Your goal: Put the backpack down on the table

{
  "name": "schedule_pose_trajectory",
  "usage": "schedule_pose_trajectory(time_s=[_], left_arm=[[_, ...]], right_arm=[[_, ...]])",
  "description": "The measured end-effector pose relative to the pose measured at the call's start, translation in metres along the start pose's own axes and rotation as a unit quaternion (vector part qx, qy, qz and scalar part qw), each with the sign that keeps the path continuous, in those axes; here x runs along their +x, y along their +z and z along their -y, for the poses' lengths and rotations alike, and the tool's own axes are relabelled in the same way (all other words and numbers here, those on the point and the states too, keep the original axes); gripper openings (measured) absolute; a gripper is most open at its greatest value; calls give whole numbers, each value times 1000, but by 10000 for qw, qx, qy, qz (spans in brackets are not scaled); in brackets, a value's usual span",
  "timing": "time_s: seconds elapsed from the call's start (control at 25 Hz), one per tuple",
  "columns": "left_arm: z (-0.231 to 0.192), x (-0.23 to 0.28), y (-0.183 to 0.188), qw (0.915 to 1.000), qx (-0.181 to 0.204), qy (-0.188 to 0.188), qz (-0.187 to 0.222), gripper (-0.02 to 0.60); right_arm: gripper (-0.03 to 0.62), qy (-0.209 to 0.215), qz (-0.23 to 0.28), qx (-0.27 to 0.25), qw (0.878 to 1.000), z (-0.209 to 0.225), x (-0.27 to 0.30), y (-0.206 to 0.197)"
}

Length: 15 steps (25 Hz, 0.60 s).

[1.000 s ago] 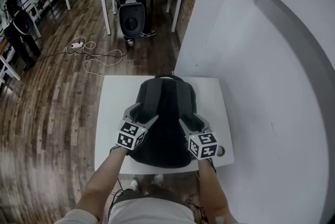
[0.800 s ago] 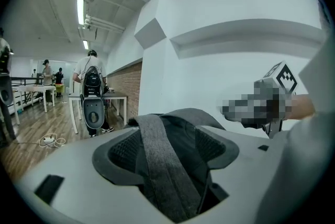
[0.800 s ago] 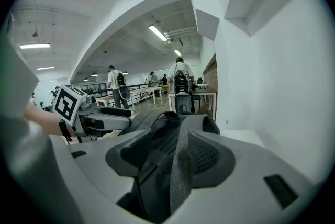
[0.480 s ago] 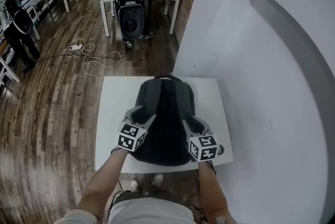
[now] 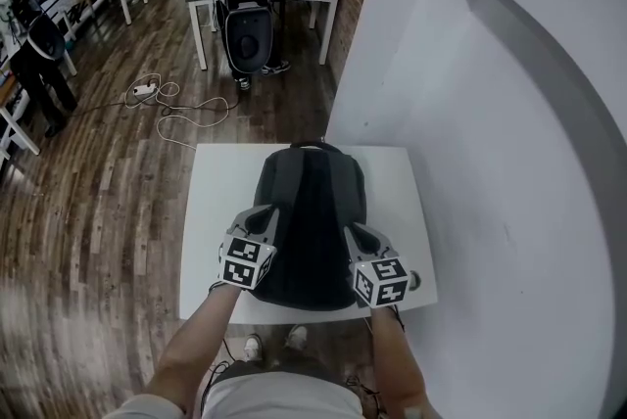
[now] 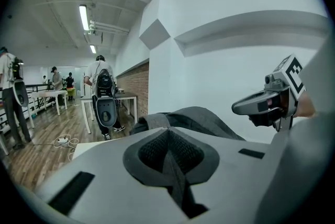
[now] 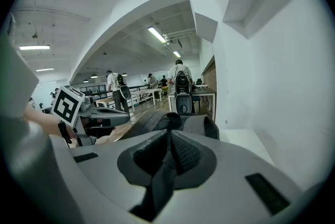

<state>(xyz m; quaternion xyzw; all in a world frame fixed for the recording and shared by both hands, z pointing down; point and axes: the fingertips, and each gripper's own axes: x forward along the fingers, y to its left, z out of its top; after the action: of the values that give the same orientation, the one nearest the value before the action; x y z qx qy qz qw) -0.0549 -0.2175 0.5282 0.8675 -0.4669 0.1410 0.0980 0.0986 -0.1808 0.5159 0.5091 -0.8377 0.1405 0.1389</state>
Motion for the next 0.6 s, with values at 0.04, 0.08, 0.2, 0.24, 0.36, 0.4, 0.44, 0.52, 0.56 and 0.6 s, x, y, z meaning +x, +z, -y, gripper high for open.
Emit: schedule_pose_trajectory(time_s=[0.04, 0.08, 0.2, 0.24, 0.36, 0.4, 0.44, 0.52, 0.56, 0.6], left_arm=[[1, -2, 3, 10000, -30, -5, 23, 18], [2, -5, 7, 10000, -66, -13, 62, 18], [7, -17, 21, 9995, -215, -74, 231, 17], [9, -20, 25, 9992, -264, -110, 283, 17], [12, -29, 41, 9985, -264, -127, 460, 17], [12, -32, 47, 9982, -247, -118, 536, 17], [12, -35, 54, 9978, -232, -110, 609, 17], [13, -40, 65, 9972, -186, -97, 717, 17], [14, -43, 71, 9969, -157, -93, 765, 17], [14, -46, 76, 9965, -131, -92, 825, 17]], right_arm=[[51, 11, 28, 3, 10000, 0, 0, 1], [49, 24, 56, 2, 10000, 0, 1, 3], [46, 59, 105, -23, 9999, 0, 0, 8], [46, 61, 124, -31, 9999, 0, 0, 10], [46, 76, 276, -47, 9996, 0, -4, 24], [44, 90, 345, -70, 9993, 0, -6, 30], [45, 106, 415, -100, 9990, -1, -7, 37], [46, 140, 558, -167, 9982, -4, -11, 51], [44, 158, 630, -206, 9977, -5, -14, 57], [45, 177, 700, -249, 9971, -7, -17, 64]])
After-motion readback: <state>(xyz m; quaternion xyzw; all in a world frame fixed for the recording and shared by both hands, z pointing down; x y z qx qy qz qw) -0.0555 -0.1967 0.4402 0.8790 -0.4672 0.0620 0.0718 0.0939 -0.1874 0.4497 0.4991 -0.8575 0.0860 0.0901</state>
